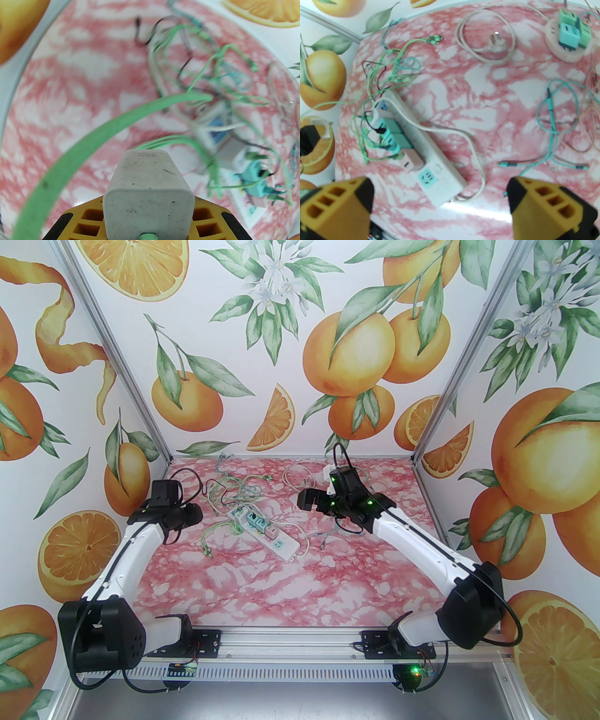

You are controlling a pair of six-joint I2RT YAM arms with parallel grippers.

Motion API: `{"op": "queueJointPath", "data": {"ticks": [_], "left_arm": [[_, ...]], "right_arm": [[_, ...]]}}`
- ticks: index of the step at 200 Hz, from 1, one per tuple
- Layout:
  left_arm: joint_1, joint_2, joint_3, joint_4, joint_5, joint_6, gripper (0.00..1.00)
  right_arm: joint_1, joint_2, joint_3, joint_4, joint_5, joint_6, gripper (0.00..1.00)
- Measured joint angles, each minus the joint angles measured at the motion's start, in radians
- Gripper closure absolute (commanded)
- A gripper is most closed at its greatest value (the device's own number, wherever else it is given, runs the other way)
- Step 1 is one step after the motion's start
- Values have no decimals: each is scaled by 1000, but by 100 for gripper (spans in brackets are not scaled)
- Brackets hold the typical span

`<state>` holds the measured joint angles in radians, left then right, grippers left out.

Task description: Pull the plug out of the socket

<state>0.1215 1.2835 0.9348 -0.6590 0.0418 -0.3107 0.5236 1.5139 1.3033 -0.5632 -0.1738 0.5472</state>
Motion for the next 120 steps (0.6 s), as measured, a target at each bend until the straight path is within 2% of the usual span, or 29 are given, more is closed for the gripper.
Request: {"op": "queueJointPath", "data": {"ticks": [49,89,120], "left_arm": [[119,114,-59,66,113,-7,77],[142,237,-59,87,170,-13,76],[157,275,-52,91,197,-13,68]], "right_arm": [[0,60,47,-43,-56,-63,0],[0,80,59,-46,-84,-66,0],[6,80,58,-46,-89,-66,0]]}}
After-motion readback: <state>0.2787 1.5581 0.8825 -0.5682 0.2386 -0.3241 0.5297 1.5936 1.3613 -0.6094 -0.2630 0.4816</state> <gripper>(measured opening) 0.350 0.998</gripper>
